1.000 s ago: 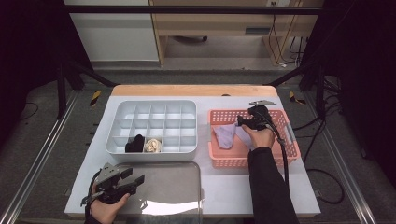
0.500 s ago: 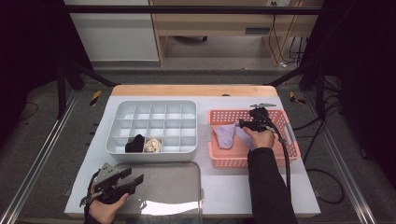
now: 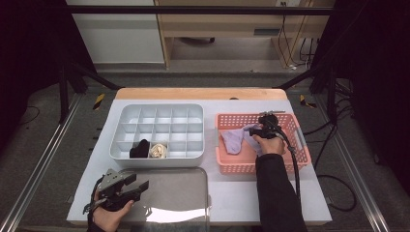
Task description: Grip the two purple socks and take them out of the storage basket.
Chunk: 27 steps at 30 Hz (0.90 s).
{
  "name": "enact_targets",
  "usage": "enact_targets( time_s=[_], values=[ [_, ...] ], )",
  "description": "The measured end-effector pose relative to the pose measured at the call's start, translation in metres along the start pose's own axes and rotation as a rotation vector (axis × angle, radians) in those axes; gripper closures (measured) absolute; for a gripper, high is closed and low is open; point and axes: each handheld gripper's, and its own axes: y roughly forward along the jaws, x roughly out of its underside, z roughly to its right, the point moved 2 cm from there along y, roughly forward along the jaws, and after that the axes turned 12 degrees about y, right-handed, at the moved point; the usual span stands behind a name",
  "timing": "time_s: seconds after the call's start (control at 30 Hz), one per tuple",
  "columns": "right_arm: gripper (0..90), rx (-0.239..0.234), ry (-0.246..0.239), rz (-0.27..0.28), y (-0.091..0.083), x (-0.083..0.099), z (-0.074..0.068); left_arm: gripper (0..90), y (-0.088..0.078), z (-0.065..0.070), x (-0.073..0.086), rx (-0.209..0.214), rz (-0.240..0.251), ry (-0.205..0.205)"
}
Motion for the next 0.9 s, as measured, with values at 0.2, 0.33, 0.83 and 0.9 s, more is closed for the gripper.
enact_targets(
  time_s=[0.2, 0.33, 0.83, 0.9],
  values=[
    [41.8, 0.014, 0.003, -0.077, 0.005, 0.005, 0.0, 40.0, 0.0, 0.0, 0.0, -0.002, 0.0, 0.0],
    [48.6, 0.031, 0.01, -0.107, 0.007, 0.006, 0.002, 40.1, -0.001, 0.0, 0.0, -0.003, 0.005, -0.002],
    [87.6, 0.018, 0.025, -0.19, -0.001, 0.004, 0.0, 40.2, -0.001, -0.001, 0.0, -0.001, 0.007, -0.01],
    [87.8, 0.023, 0.018, -0.174, -0.005, 0.003, -0.001, 40.4, -0.001, -0.001, 0.0, 0.0, 0.007, -0.012]
  ],
)
